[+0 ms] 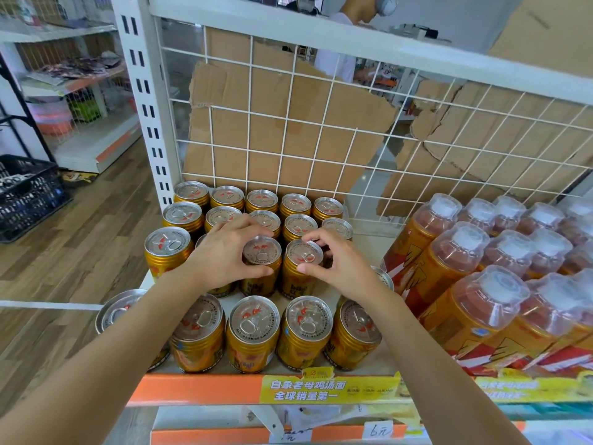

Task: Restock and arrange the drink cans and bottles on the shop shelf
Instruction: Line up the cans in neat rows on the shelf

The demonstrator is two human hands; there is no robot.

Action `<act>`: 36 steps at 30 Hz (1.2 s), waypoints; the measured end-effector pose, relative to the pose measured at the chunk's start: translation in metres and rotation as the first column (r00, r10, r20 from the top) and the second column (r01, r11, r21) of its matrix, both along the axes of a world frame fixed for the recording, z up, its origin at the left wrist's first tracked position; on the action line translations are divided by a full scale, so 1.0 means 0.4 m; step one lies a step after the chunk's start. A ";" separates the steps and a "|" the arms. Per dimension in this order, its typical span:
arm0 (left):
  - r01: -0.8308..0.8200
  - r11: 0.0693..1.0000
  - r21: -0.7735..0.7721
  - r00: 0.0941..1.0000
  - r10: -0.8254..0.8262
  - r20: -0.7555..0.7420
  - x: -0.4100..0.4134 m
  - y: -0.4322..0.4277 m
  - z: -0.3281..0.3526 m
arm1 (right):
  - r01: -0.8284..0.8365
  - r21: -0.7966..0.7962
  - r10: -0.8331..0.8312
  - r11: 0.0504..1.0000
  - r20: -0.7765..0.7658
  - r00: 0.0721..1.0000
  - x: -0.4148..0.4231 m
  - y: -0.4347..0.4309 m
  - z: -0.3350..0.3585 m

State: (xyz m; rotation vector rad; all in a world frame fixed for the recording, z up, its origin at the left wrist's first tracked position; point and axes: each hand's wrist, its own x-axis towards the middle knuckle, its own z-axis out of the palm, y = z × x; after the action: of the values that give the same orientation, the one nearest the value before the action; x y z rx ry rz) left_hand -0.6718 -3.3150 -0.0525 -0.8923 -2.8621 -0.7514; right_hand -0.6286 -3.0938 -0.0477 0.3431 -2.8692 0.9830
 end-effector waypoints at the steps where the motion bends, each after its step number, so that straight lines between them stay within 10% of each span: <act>1: 0.011 1.000 0.018 1.000 -0.012 0.007 -0.001 -0.001 0.000 | 0.019 -0.064 -0.019 0.998 -0.011 1.000 0.004 0.000 0.005; 4: 0.018 0.993 0.115 1.000 -0.019 0.007 -0.005 0.005 0.006 | 0.152 -0.205 -0.176 0.967 -0.103 0.979 0.024 0.023 0.024; 11: 0.078 0.995 -0.058 0.997 -0.077 0.015 -0.012 0.137 0.035 | 0.405 0.391 -0.488 0.826 0.139 0.862 0.102 0.115 0.052; 17: 0.086 0.960 -0.266 0.996 -0.074 0.053 -0.044 0.202 -0.022 | 0.411 0.253 -0.457 0.876 0.162 0.875 0.088 0.130 0.051; 36: 0.028 0.962 -0.271 0.998 -0.040 -0.040 -0.046 0.205 -0.048 | 0.361 -0.019 -0.361 0.932 -0.123 0.924 0.013 0.106 -0.036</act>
State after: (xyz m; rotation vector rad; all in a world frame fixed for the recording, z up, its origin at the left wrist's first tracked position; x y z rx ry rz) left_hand -0.6901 -3.2329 -0.0716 -0.9739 -2.9621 -0.3390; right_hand -0.6232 -3.0513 -0.0620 -0.1215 -2.6822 0.8524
